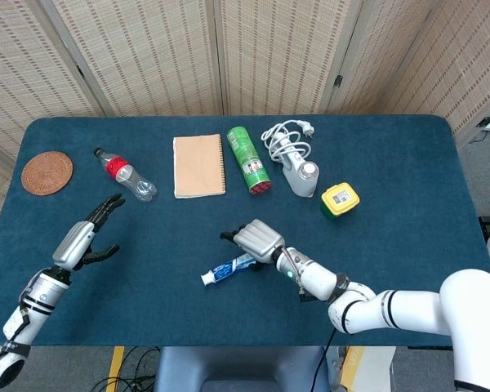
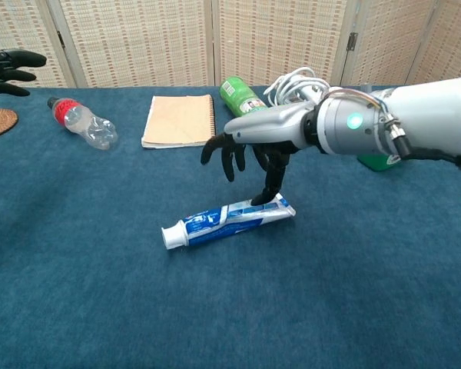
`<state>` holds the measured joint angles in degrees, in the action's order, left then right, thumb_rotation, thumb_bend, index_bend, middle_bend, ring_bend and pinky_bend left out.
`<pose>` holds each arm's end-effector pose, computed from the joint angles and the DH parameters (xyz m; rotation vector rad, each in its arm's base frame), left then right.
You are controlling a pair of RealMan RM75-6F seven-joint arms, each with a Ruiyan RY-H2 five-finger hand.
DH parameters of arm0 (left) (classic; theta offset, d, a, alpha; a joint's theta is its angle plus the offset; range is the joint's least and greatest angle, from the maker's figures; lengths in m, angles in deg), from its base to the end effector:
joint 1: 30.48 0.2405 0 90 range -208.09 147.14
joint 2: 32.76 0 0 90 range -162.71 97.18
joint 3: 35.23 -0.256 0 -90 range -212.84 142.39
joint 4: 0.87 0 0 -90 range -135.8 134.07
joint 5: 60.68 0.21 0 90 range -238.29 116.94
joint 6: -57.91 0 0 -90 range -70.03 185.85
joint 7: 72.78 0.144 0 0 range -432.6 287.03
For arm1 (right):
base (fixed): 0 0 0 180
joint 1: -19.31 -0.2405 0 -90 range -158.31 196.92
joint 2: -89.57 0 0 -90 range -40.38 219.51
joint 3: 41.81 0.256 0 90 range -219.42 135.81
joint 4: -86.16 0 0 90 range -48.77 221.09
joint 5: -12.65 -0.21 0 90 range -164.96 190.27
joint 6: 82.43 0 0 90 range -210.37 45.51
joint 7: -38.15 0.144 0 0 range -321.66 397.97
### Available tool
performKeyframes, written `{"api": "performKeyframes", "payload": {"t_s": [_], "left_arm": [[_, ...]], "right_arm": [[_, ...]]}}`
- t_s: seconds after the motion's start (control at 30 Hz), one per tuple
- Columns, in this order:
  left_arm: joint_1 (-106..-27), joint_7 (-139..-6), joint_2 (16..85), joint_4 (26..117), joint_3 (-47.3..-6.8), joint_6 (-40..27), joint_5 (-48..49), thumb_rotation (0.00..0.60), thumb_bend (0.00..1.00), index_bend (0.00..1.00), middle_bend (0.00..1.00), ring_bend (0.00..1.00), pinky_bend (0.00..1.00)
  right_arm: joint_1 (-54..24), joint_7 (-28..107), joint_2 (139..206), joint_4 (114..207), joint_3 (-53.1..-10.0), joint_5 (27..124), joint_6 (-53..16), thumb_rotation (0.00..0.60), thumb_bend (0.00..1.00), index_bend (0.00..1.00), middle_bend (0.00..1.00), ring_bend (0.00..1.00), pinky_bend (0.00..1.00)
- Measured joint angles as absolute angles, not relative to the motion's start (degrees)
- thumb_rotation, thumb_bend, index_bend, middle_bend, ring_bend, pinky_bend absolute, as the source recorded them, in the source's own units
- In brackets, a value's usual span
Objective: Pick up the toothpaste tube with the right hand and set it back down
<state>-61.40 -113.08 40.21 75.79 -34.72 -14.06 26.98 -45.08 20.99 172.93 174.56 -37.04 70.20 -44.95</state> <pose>-0.2528 0.3135 0.0998 -1.5989 -1.3225 -1.3990 -0.0591 -0.3559 -0.0369 2.3410 -0.8325 0.7752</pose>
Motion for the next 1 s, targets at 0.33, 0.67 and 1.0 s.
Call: {"api": "performKeyframes", "payload": {"t_s": [0.33, 0.67, 1.0], "left_arm": [[-58.4, -109.1, 39.0, 76.8, -31.9, -14.2, 20.6, 0.6, 0.0, 0.0, 0.0, 0.0, 0.13], [-53.7, -96.8, 36.9, 81.0, -29.7, -16.4, 13.5, 0.6, 0.05, 0.06, 0.0, 0.0, 0.13], [-47.3, -83.3, 35.3, 87.1, -30.1, -22.8, 10.5, 0.6, 0.05, 0.07, 0.0, 0.0, 0.13]], "right_arm": [[-36.5, 26.3, 163.0, 180.6, -37.1, 76.7, -34.3, 0.6, 0.33, 0.0, 0.23, 0.2, 0.36], [-22.1, 25.9, 151.7, 187.7, -41.6, 84.2, -17.2, 0.6, 0.38, 0.0, 0.25, 0.2, 0.36], [-6.2, 26.1, 149.2, 188.0, -46.2, 91.7, 0.1, 0.6, 0.37, 0.0, 0.21, 0.2, 0.36]]}}
